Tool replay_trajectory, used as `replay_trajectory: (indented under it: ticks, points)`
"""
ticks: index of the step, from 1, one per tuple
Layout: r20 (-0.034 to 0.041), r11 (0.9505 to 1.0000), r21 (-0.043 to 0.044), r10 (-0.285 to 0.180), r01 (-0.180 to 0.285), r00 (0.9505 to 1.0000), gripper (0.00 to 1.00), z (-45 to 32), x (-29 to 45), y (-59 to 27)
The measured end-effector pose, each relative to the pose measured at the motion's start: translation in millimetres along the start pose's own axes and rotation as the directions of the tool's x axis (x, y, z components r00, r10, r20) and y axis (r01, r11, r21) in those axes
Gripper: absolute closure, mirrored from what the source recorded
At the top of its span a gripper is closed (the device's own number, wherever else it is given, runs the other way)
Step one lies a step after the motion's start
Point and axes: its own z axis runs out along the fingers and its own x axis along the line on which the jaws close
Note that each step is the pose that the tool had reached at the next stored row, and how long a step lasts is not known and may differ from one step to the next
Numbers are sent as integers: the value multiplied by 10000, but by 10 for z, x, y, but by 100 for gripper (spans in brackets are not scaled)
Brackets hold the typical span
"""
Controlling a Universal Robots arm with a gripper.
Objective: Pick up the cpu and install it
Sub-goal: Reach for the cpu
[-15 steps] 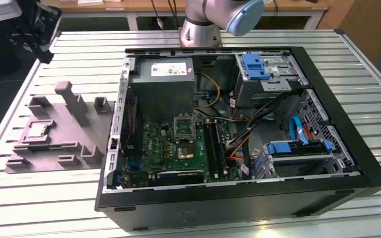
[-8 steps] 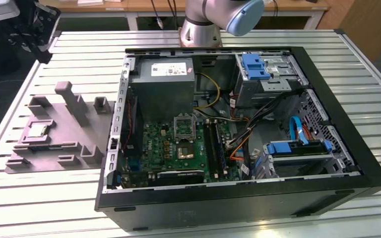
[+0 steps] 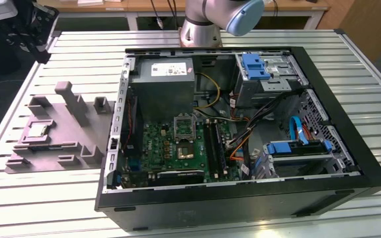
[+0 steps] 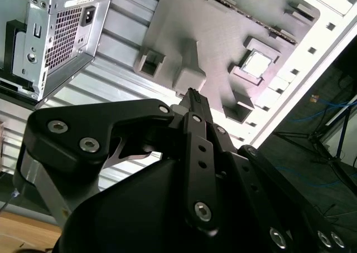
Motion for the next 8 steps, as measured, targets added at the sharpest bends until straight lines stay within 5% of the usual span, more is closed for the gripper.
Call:
replay_trajectory:
  ticks: [8]
  points:
    - [-1, 10000, 0, 0, 0, 10000, 89, -1, 29, -2]
